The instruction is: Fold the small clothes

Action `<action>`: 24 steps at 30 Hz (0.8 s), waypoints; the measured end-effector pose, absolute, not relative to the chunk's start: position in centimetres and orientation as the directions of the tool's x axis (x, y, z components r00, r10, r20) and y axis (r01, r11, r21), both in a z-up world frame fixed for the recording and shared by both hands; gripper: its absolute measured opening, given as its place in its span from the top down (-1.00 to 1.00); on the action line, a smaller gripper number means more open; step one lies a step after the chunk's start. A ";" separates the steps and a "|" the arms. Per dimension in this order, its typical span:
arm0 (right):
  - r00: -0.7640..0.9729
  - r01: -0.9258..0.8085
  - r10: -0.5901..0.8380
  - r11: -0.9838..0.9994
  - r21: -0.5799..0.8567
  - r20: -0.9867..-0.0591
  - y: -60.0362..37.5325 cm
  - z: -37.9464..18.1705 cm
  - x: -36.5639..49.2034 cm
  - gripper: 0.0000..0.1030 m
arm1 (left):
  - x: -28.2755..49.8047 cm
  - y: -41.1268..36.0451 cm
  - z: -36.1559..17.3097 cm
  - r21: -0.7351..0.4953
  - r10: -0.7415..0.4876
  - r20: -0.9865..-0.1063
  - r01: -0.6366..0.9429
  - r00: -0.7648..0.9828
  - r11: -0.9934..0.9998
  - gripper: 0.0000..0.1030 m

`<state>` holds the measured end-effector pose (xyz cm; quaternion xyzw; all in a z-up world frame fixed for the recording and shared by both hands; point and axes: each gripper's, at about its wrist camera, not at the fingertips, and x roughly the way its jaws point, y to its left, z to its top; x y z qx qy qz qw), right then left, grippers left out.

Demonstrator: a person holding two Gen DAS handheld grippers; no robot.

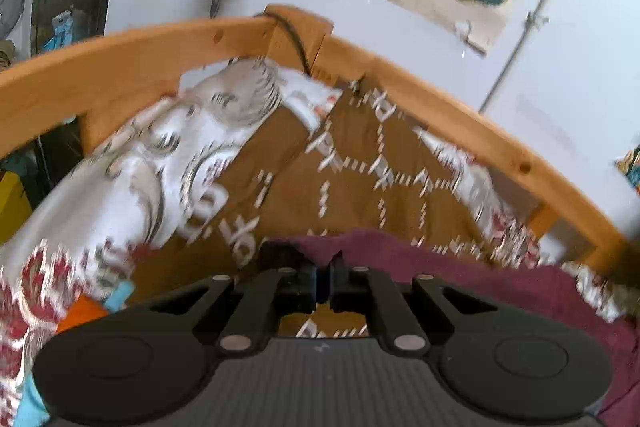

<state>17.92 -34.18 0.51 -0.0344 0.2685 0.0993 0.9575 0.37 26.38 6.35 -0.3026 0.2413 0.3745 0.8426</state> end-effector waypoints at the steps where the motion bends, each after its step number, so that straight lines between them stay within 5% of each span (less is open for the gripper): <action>1: 0.834 -0.209 0.173 0.978 -0.011 -0.523 -34.1 0.5 17.9 -0.99 | 0.4 26.3 6.0 -0.325 0.482 -0.640 -0.780 0.598 0.535 0.91; 11: 0.847 -0.229 0.183 0.973 -0.032 -0.500 -33.9 1.4 17.3 -0.99 | 5.1 20.6 12.5 -0.313 0.423 -0.477 -0.599 0.770 0.737 0.91; 17: 0.857 -0.233 0.194 0.972 -0.024 -0.478 -33.9 2.4 16.9 -0.99 | 11.1 12.6 15.8 -0.302 0.132 -0.372 -0.255 0.919 0.919 0.91; 24: 0.876 -0.215 0.177 0.976 -0.035 -0.448 -34.6 3.3 16.6 -0.99 | 18.7 3.0 12.6 -0.325 -0.263 -0.438 0.121 0.860 0.938 0.91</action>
